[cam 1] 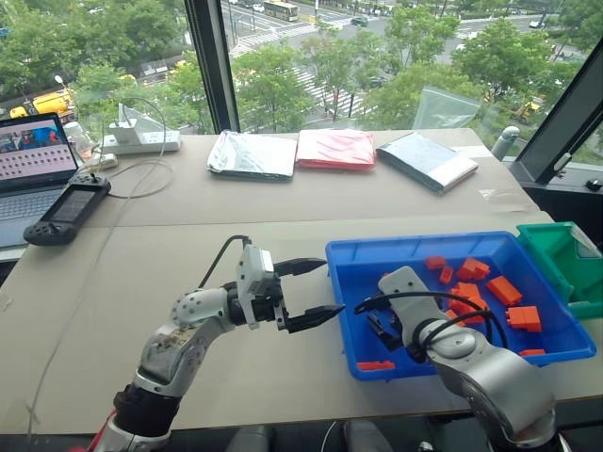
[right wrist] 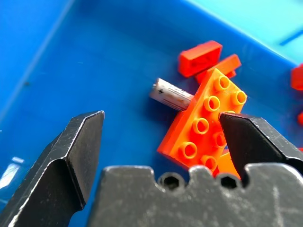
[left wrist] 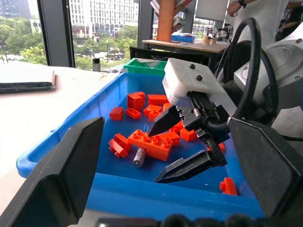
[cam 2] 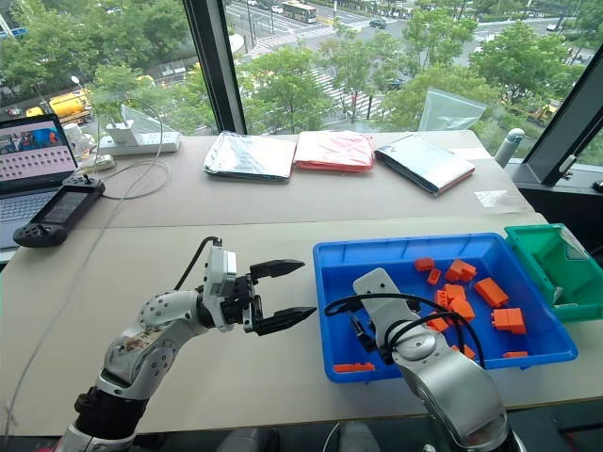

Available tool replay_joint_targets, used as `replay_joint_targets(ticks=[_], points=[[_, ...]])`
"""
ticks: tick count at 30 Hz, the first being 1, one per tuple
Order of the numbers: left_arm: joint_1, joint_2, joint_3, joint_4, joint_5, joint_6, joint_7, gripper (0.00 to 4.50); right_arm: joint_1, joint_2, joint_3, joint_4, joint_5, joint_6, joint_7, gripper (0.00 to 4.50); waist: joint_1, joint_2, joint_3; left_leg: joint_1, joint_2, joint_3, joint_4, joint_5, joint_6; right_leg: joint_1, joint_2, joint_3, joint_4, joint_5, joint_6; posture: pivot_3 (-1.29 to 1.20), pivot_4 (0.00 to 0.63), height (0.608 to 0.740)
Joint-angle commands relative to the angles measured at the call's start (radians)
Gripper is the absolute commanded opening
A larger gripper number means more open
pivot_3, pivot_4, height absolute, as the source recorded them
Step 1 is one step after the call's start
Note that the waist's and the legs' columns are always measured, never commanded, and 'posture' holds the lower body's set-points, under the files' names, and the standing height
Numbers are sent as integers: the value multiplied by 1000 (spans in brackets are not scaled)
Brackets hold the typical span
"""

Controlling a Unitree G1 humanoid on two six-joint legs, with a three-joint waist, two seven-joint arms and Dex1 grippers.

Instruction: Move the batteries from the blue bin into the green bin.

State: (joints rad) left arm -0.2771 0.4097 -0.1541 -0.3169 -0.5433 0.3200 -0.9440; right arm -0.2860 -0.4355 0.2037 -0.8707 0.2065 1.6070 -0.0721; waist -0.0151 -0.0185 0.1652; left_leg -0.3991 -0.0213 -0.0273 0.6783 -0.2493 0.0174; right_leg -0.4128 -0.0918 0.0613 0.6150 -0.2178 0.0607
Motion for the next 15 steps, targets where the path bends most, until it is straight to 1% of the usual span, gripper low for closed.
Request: replay_joint_targets(ticks=[1, 7, 10, 12, 14, 15], points=[[-11, 5, 11, -41, -17, 2, -7, 4500, -17, 3, -56, -32, -34, 7, -4, 4474, 0, 0, 0, 0, 0, 0, 0, 0, 0, 0, 0, 0, 0, 0, 0, 0, 150, 740], [-20, 7, 9, -40, -19, 6, -8, 4500, 16, -12, -84, -17, -67, 7, -8, 4474, 0, 0, 0, 0, 0, 0, 0, 0, 0, 0, 0, 0, 0, 0, 0, 0, 150, 740], [-17, 8, 10, -44, -22, 9, -8, 4500, 45, 2, -72, -11, -67, 7, -3, 4474, 0, 0, 0, 0, 0, 0, 0, 0, 0, 0, 0, 0, 0, 0, 0, 0, 150, 740], [-17, 6, 7, -46, -22, 11, -6, 4500, 54, 31, -71, 0, -66, 7, 0, 4474, 0, 0, 0, 0, 0, 0, 0, 0, 0, 0, 0, 0, 0, 0, 0, 0, 150, 740], [-18, 5, 6, -48, -22, 13, -3, 4500, 58, 60, -77, 12, -70, -3, -1, 3972, -1, 0, 0, 0, 0, 0, 0, 0, 0, 0, 0, 0, 0, 0, 0, 0, 150, 740], [-18, 5, 6, -49, -22, 15, -2, 4500, 60, 71, -79, 16, -74, -8, -2, 3822, -2, 0, 0, 0, 0, 0, 0, 0, 0, 0, 0, 0, 1, 0, 0, 0, 150, 740]])
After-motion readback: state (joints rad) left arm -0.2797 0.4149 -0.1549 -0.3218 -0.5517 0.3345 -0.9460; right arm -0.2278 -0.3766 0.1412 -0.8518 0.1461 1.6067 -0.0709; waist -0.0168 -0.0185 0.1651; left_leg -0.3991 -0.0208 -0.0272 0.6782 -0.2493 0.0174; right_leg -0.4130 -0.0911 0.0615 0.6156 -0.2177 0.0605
